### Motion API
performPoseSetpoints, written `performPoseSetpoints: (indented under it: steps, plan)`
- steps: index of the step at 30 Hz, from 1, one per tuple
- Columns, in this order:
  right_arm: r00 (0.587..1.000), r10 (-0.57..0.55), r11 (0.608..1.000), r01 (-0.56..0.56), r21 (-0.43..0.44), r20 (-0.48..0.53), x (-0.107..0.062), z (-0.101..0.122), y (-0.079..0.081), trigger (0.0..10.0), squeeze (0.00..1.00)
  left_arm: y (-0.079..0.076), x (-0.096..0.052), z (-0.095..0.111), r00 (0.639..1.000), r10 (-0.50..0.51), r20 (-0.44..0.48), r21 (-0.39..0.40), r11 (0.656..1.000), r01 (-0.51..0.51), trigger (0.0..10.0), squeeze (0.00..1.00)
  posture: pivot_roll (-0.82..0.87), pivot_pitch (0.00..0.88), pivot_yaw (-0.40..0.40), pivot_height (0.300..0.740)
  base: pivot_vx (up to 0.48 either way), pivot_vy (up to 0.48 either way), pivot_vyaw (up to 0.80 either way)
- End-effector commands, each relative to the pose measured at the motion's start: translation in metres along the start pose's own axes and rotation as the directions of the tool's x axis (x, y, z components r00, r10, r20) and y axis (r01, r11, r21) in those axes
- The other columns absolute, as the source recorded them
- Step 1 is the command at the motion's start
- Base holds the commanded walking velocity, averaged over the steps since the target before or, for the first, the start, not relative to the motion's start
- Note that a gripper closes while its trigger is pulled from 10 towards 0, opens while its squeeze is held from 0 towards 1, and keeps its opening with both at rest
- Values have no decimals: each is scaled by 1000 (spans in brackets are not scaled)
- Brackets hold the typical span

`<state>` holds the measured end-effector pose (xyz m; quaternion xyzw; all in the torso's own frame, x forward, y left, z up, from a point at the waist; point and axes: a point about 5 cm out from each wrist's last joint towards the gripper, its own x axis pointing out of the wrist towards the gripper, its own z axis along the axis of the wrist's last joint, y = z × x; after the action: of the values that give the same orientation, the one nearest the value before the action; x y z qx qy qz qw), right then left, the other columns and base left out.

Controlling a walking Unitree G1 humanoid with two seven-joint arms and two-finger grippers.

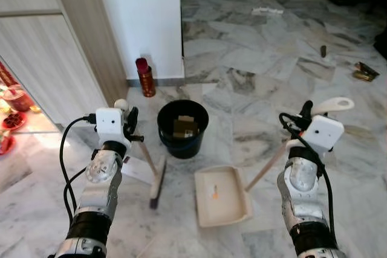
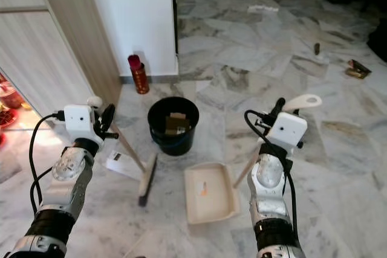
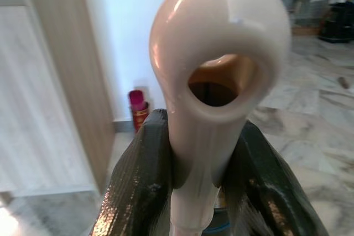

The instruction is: Sweep floor

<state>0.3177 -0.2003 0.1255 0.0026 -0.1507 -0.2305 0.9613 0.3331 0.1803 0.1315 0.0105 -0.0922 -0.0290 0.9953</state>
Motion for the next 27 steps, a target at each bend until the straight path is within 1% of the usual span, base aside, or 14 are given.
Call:
performPoseSetpoints:
  steps: [1,4,8,27]
  plan:
    - [999,-2,1000,2,0,36,3,6,-1,10000,0,-3,3,10,998,-13,57,2,1000,13,10000,0,71,63,25,740,0,0,0]
    - [999,4,1000,-4,-12,41,3,6,0,10000,0,-2,3,9,999,-11,44,2,1000,11,10000,0,71,61,24,740,0,0,0]
    - [999,10,1000,-9,-5,37,2,6,1,10000,0,-2,3,8,999,-8,37,8,1000,8,10000,0,72,60,24,740,0,0,0]
    - [999,16,1000,-16,6,28,3,5,2,10000,0,0,4,8,999,0,32,18,1000,-1,10000,0,71,55,23,740,384,0,0]
